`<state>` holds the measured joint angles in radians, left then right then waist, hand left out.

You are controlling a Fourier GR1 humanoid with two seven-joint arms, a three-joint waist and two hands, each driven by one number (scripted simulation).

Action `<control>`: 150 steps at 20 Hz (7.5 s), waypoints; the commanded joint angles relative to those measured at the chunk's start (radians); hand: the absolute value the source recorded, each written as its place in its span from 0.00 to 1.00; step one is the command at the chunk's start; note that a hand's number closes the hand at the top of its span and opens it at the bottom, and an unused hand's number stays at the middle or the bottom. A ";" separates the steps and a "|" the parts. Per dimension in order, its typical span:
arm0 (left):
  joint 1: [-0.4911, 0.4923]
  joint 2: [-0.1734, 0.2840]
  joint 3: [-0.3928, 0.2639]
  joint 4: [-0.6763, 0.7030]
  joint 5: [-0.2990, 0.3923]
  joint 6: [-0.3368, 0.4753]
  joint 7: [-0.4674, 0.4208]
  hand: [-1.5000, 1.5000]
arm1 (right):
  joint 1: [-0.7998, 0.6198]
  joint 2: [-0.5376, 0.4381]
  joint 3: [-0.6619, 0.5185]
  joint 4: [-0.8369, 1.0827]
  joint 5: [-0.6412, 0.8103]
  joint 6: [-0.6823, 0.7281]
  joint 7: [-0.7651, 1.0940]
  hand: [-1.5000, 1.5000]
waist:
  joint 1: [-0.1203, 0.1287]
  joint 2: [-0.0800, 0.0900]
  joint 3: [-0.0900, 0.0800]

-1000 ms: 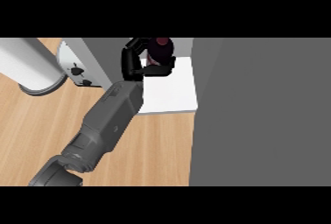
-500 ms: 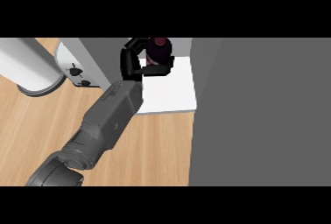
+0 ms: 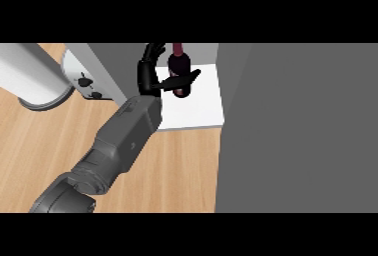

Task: Pick up the wine, place it into the cabinet and close the cabinet

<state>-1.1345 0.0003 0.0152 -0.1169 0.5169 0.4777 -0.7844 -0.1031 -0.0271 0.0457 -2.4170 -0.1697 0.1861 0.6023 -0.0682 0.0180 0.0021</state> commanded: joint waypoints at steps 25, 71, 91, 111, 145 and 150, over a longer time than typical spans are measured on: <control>0.103 0.000 0.009 0.017 -0.042 -0.069 -0.123 0.00 | 0.045 0.014 0.019 -0.050 -0.030 0.005 -0.010 0.00 | -0.003 0.007 -0.004; 0.666 0.000 -0.735 -0.987 0.210 0.303 0.043 0.00 | 0.071 -0.016 0.015 -0.119 -0.003 -0.055 0.023 0.00 | 0.067 -0.021 -0.002; 1.096 0.193 -0.922 -1.641 -0.025 0.447 0.178 0.00 | 0.063 -0.031 -0.051 -0.037 -0.114 0.015 -0.013 0.00 | 0.072 -0.020 -0.001; 1.399 0.592 -0.749 -1.981 0.077 0.168 0.140 0.00 | 0.252 0.007 0.199 -0.136 -0.187 0.100 0.129 1.00 | 0.070 -0.023 -0.002; 1.611 0.834 -0.134 -1.966 0.451 -0.311 0.202 0.00 | -0.145 0.024 0.928 0.057 0.333 -0.426 0.125 1.00 | 0.088 -0.024 -0.006; 1.550 0.821 -0.143 -1.987 0.460 -0.282 0.258 0.00 | -0.307 0.021 0.893 0.103 0.326 -0.522 0.187 1.00 | 0.085 -0.020 -0.006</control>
<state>0.4528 0.8129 -0.1576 -2.1077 0.9483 0.2046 -0.5683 -0.2223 -0.1432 0.8834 -2.3868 0.1411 -0.2688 0.7317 0.0155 -0.0062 -0.0037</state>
